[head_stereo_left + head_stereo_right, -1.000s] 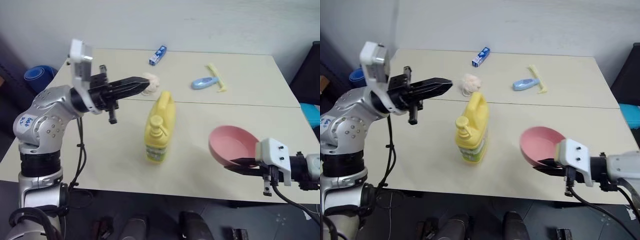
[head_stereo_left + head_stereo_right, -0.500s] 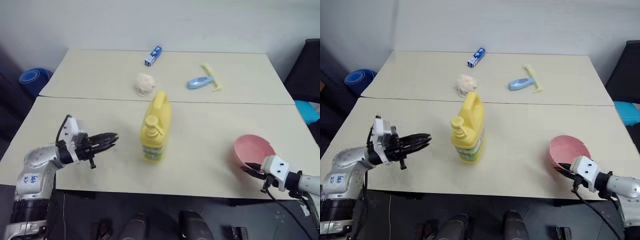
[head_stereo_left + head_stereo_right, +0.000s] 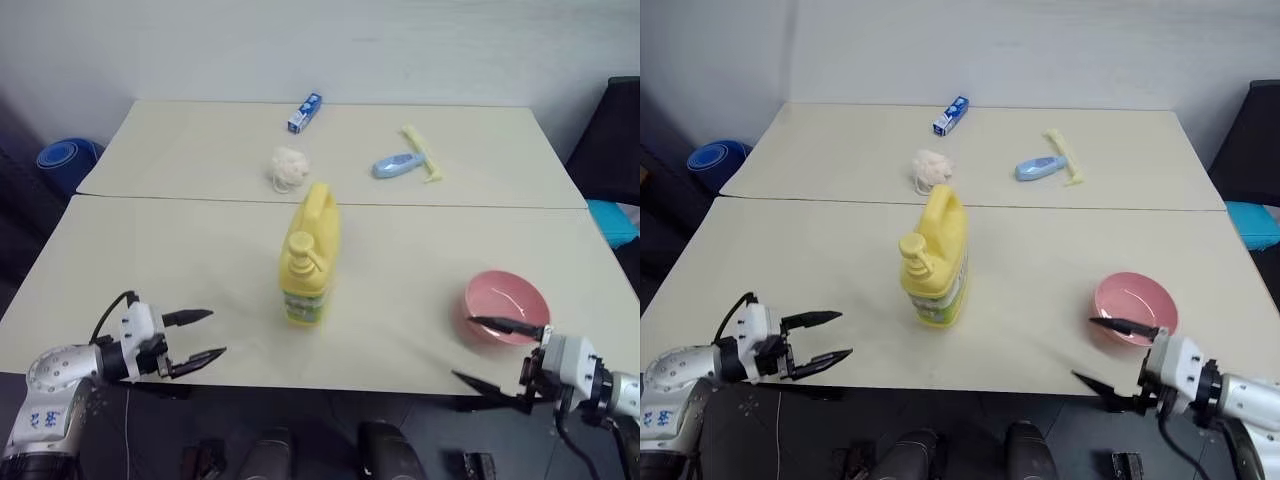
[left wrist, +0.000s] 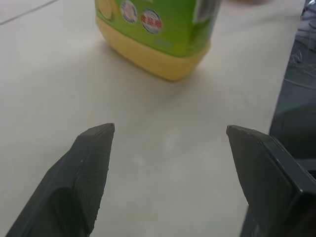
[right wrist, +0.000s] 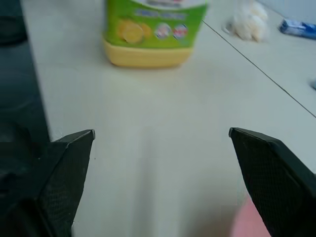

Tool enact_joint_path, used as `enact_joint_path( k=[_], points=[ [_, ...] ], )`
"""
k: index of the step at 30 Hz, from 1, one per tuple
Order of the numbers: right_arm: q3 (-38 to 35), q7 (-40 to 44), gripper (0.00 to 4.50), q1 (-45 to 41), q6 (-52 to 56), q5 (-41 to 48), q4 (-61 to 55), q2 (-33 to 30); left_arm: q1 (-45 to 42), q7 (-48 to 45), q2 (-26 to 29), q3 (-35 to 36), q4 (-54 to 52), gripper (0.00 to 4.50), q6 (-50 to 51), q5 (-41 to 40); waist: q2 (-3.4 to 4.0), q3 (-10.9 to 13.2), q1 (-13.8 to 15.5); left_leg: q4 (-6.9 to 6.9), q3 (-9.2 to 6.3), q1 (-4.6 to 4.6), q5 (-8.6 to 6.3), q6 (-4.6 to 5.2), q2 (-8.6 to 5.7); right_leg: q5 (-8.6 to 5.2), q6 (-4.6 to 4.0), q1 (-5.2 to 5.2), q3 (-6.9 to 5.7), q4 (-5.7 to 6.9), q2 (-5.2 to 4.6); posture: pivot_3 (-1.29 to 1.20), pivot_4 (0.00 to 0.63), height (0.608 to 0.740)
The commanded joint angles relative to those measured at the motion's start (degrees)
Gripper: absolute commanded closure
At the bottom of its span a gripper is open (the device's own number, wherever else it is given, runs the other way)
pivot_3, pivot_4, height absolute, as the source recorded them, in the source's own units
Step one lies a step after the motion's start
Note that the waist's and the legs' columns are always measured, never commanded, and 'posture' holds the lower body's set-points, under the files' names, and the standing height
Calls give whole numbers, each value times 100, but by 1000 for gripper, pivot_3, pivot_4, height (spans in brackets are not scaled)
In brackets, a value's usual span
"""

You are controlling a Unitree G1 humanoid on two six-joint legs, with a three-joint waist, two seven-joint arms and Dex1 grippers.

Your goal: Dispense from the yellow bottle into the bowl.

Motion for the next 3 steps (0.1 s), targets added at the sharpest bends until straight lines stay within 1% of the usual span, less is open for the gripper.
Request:
enact_joint_path(
  k=[1,3],
  points=[
    [134,-45,33,52,-20,-93,-230,95,136,170,24,13,-149,645,-388,287,-3,-1,6,2,0,3,0,1,-3,0,0,5,0,-12,-1,0,150,740],
    [238,-100,33,-9,-161,-270,5,213,148,277,-50,-20,-193,645,-601,381,-4,-1,12,-5,1,34,-2,5,-4,0,0,32,1,-19,-2,0,150,740]
  ],
)
